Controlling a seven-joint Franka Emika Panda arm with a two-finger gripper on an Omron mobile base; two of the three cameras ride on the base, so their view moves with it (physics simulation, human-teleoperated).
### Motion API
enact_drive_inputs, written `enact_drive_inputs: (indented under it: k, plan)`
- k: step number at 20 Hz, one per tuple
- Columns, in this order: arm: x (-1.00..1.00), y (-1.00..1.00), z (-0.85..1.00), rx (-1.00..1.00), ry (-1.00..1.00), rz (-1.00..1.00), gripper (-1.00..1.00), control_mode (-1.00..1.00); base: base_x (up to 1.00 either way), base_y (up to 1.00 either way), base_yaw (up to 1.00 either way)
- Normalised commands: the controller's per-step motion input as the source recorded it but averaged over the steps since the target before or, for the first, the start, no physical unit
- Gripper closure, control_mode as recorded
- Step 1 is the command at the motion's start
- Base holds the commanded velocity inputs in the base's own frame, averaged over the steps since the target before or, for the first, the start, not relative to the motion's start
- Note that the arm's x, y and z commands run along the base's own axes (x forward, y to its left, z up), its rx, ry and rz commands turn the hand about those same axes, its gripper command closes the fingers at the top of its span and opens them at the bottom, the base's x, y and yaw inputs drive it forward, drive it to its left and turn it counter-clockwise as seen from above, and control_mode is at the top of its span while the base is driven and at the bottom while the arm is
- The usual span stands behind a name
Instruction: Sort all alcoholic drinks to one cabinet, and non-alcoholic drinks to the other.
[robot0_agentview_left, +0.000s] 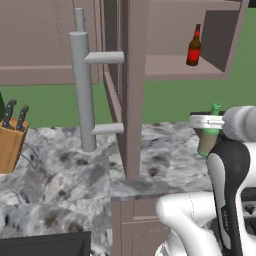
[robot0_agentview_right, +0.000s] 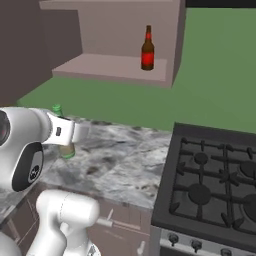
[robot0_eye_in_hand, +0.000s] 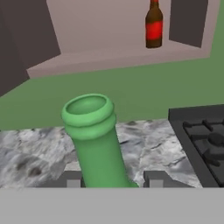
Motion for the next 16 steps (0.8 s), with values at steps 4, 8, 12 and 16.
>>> enact_drive_inputs:
  k: [4,8,12,16]
  plan:
    - [0.0,0.0,0.0,0.0,0.0,0.0,1.0,1.0,0.5,0.0,0.0]
    - [0.0,0.0,0.0,0.0,0.0,0.0,1.0,1.0,0.26,0.0,0.0]
    - [0.0,0.0,0.0,0.0,0.0,0.0,1.0,1.0,0.03,0.0,0.0]
    - [0.0,0.0,0.0,0.0,0.0,0.0,1.0,1.0,0.0,0.0,0.0]
